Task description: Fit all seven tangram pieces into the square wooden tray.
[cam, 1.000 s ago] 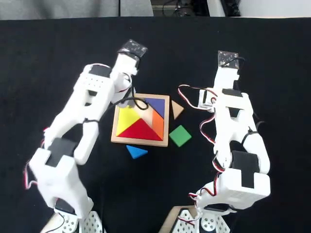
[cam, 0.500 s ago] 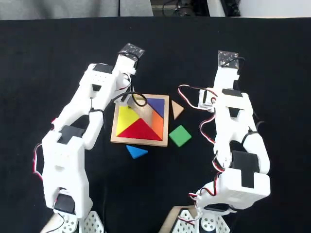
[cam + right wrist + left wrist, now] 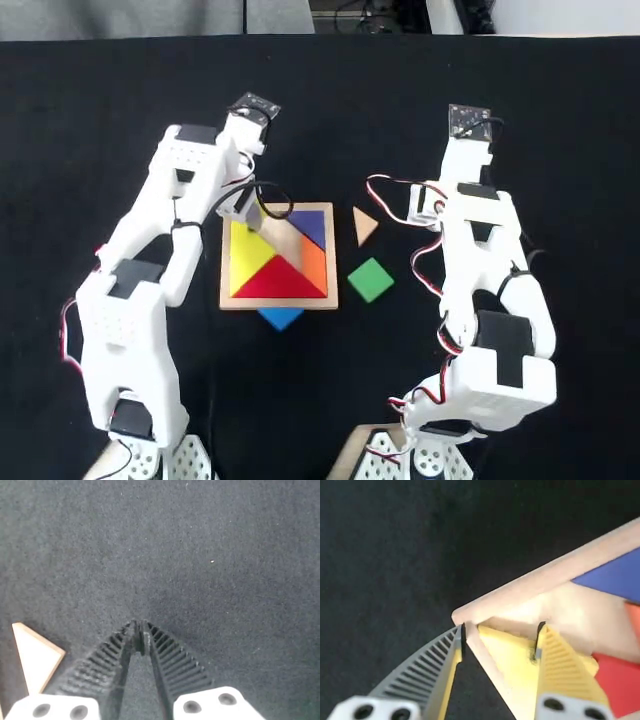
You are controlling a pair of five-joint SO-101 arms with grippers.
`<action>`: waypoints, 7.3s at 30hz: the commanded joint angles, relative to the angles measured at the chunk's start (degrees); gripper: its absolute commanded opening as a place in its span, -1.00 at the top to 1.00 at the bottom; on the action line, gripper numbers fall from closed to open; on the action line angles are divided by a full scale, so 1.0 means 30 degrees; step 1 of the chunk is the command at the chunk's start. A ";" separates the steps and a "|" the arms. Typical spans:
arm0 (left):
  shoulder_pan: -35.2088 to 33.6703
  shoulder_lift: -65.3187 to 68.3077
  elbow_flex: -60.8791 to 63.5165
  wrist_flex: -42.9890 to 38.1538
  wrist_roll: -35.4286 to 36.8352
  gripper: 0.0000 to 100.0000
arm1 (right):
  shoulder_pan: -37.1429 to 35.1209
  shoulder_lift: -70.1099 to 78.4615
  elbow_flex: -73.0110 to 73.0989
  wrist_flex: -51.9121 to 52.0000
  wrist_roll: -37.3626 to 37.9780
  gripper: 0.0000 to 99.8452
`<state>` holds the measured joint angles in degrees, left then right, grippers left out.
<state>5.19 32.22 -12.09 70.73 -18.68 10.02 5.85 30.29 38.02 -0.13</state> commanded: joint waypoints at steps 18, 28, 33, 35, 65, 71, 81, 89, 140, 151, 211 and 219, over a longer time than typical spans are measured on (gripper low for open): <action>0.3912 -1.5795 1.4227 0.1260 -0.4982 0.73 | 0.0088 -0.0103 -0.1187 -0.0264 0.0029 0.98; 0.5348 -1.6850 2.0147 -0.4484 -0.8996 0.63 | 0.0996 -0.0103 -0.1304 -0.0615 0.0029 0.98; 0.6667 -1.6850 2.0293 -0.5333 -0.8996 0.48 | 0.2051 -0.0073 -0.1333 -0.1289 -0.0059 0.98; 0.6696 -1.6879 2.0147 -0.6066 -0.8733 0.52 | 0.2051 -0.0073 -0.1333 -0.1289 -0.0088 0.98; 0.6256 -1.7114 2.2403 -0.7912 -0.8322 0.54 | 0.1963 0.1216 -0.2593 -0.0586 -0.0059 0.98; 0.6872 -1.7348 2.1788 -0.6242 -0.8322 0.54 | 0.1963 0.1216 -0.2593 -0.0586 -0.0029 0.98; 0.9040 -2.1392 2.2256 -0.5451 -0.7414 0.53 | 0.1963 0.1216 -0.2564 -0.0586 -0.0029 0.98; 0.8835 -1.7114 2.0733 -0.5626 -0.8557 0.53 | 0.1963 0.1216 -0.2564 -0.0586 -0.0029 0.98; 0.9744 -1.0872 1.6718 -0.3546 -1.0374 0.53 | 0.1905 0.1245 -0.2564 -0.0586 0.0029 0.98; 0.9626 -1.0256 1.5810 -0.4161 -0.9670 0.54 | 0.1905 0.1245 -0.2564 -0.0586 0.0029 0.98; 0.2476 0.0703 -0.2799 0.1319 -1.7084 0.86 | 0.1934 0.1245 -0.2564 -0.0703 0.0029 0.98; 0.2242 0.0850 -0.2945 0.1348 -1.6938 0.59 | 0.1934 0.1245 -0.2564 -0.0703 0.0029 0.98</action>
<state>13.01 35.47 -18.33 74.86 -69.58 15.56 9.98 25.63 35.91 -0.22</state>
